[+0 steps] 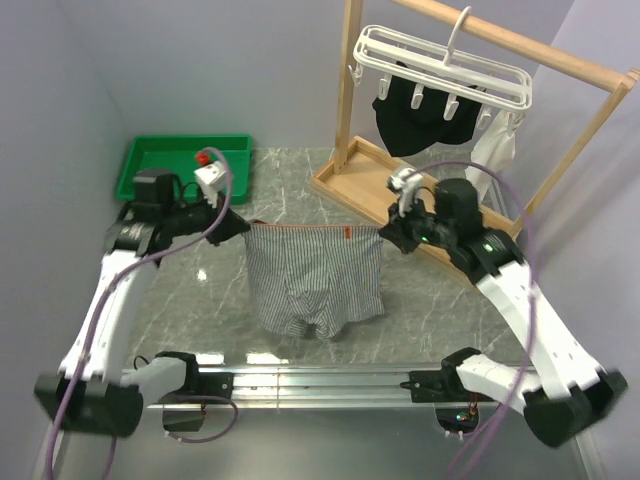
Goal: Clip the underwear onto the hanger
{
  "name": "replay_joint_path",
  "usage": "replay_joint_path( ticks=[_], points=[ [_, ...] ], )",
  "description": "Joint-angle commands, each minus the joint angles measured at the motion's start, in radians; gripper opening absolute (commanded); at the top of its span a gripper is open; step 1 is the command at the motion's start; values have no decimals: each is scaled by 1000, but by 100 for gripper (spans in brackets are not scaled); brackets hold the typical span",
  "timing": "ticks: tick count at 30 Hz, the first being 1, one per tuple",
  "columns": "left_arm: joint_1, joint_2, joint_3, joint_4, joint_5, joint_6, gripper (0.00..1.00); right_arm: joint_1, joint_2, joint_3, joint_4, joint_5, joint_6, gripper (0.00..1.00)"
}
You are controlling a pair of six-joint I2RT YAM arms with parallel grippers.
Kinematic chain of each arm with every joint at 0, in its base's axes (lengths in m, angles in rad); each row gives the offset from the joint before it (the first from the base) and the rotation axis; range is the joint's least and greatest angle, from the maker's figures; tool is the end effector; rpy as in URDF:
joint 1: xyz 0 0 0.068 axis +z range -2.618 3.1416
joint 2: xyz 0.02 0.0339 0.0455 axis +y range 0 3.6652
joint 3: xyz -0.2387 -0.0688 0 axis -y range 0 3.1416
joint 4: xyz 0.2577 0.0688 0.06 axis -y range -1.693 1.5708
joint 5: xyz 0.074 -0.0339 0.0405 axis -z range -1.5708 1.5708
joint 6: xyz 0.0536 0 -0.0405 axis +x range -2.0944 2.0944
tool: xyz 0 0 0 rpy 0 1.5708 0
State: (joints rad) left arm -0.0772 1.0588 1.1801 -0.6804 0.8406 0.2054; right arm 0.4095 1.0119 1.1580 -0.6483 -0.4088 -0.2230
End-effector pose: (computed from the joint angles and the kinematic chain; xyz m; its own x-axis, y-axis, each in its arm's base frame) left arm 0.2408 -0.0587 0.3541 -0.3788 0.1658 -0.9105 0.7747 0.5950 -0.2140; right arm 0.2187 0.1181 0.3535 -0.2791 -0.3424 -0.8971 -0.7657 0.6432 -0.0072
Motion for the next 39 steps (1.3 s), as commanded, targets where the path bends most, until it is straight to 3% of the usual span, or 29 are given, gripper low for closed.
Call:
replay_joint_path(
  ticks=[1, 4, 5, 6, 7, 8, 10, 13, 17, 21, 27, 33, 36, 37, 39],
  points=[
    [-39, 148, -56, 96, -177, -75, 4, 0, 178, -30, 111, 117, 24, 0],
    [-41, 266, -80, 276, -253, -171, 13, -1, 311, -35, 208, 174, 37, 0],
    [-41, 294, -80, 356, -300, -190, 35, -1, 347, -35, 228, 201, 42, 4],
    [-41, 361, -70, 379, -349, -199, 44, -1, 432, -6, 234, 229, 50, 17],
    [-41, 398, -45, 380, -380, -234, 53, -3, 476, 20, 204, 269, 56, 37],
    [-41, 459, 11, 352, -432, -228, 59, -11, 508, 57, 187, 293, 66, 46],
    [-38, 490, 53, 338, -460, -216, 60, -24, 542, 72, 162, 311, 86, 59],
    [-32, 478, 43, 326, -437, -216, 62, -26, 507, 57, 148, 292, 74, 59],
    [-32, 448, -54, 318, -350, -236, 60, -21, 520, 63, 67, 124, 94, 53],
    [-35, 474, -138, 349, -272, -319, 54, 26, 574, 29, 64, 61, 103, 51],
    [-38, 552, -214, 410, -282, -360, 51, 51, 691, 40, 133, 68, 122, 49],
    [-39, 676, -192, 360, -282, -353, 48, 51, 818, 112, 139, 149, 135, 48],
    [-39, 724, -154, 293, -267, -316, 38, 51, 873, 147, 83, 208, 136, 47],
    [-39, 736, -145, 269, -247, -301, 26, 51, 878, 144, 72, 231, 129, 47],
    [-38, 738, -129, 194, -242, -252, 14, 52, 878, 135, 44, 252, 126, 46]
  ],
)
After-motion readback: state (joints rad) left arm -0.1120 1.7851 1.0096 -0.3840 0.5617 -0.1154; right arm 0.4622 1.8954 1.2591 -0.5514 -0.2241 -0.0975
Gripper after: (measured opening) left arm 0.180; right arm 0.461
